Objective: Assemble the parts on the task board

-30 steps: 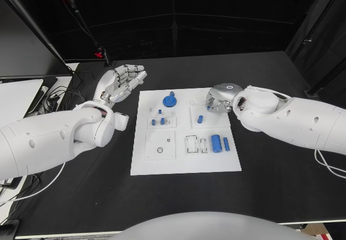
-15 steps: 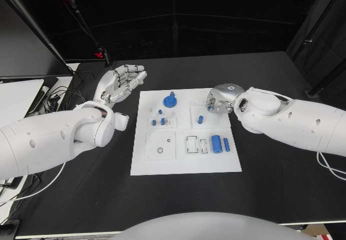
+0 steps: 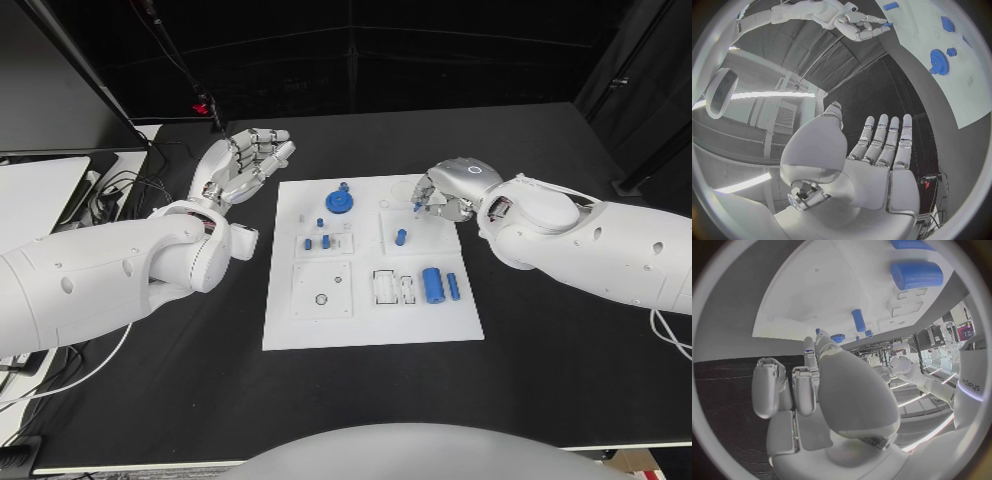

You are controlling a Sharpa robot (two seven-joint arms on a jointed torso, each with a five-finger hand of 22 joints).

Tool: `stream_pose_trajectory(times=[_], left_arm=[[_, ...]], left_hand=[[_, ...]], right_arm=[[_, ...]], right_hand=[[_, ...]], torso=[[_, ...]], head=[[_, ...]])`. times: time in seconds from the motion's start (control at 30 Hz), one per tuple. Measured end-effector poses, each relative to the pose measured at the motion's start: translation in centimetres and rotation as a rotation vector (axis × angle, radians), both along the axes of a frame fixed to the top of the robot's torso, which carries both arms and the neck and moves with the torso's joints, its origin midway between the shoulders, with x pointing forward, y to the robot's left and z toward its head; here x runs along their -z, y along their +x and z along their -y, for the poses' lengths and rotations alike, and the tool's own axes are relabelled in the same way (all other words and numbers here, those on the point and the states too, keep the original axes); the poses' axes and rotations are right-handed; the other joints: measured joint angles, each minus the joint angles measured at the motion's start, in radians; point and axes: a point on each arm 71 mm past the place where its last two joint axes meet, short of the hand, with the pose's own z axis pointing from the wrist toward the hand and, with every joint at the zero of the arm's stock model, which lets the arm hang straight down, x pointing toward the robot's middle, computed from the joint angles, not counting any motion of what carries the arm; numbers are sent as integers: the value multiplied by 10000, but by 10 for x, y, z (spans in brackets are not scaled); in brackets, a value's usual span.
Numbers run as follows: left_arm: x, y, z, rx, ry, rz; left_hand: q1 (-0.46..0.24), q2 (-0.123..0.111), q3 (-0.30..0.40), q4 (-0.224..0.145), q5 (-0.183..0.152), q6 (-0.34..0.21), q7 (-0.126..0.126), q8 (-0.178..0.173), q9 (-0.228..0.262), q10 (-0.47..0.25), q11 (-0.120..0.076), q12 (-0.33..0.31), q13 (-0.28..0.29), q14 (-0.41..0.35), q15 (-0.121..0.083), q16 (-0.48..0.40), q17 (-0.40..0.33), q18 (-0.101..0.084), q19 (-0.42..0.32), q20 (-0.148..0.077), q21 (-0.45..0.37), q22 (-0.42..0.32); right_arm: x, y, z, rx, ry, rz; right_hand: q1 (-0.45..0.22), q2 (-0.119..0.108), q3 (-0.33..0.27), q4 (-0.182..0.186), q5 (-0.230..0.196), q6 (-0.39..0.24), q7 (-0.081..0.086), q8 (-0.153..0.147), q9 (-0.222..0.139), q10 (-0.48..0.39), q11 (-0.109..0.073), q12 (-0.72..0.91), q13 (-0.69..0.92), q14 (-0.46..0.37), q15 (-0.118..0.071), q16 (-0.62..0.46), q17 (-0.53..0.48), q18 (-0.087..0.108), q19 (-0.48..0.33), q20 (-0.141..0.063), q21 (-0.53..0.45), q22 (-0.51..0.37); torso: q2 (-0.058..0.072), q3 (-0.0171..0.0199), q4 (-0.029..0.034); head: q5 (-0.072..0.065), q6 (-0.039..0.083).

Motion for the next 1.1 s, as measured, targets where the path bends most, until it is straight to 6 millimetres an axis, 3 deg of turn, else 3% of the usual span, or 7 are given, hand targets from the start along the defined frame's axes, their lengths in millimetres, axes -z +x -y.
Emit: stream_pose_trajectory(times=[0.33, 0.57, 0.73, 1.1], left_arm=[[0, 0, 0, 0, 3, 1], [0, 2, 0, -10, 17, 8], [1, 2, 2, 7, 15, 1], [1, 2, 2, 15, 13, -4]], left_hand=[[2, 2, -21, -21, 28, 0, 0, -1, -9, 0, 0, -1, 0, 1, 0, 44, -4, 1, 0, 0, 0, 0], [40, 40, -30, -30, 63, 0, 0, -2, -12, 0, 0, -1, 0, 1, 1, 50, -16, 0, 0, 0, 0, -11], [40, 40, -30, -30, 63, 1, 1, -2, -12, 0, 0, -1, 0, 1, 1, 49, -16, 1, 0, 0, 0, -11], [40, 40, -30, -30, 63, 1, 1, -3, -11, 1, 0, -1, 1, 1, 1, 44, -24, 1, 0, 0, 0, -10]], right_arm=[[-22, -17, 1, -385, 686, 419], [-27, -25, -20, -872, 1183, 328], [-29, -29, -50, -1500, 1527, 185], [-27, -35, -95, -2364, 1760, -231]], right_hand=[[0, -1, 69, 9, -21, 74, 37, -69, 0, 142, 2, -87, 1, 0, 0, 0, 0, -1, 0, 0, 65, 0], [-1, -2, 157, 7, 4, 122, 48, -115, -1, 163, 23, -158, 1, 0, 1, 0, 0, -1, 0, 0, 112, 0], [-1, -3, 195, -30, 8, 125, 52, -114, -1, 178, 38, -241, 2, 0, 1, 0, 0, -1, 0, 1, 112, 0], [91, -97, 271, -24, 8, 122, 54, -118, -1, 177, 38, -384, -1, 0, 1, 0, 0, 0, 0, 1, 33, 0]], torso=[[-10, -9, -1], [-11, -9, -3], [-11, -3, -3], [-5, -8, 13]], head=[[5, 16], [83, -3], [305, -69], [823, -303]])
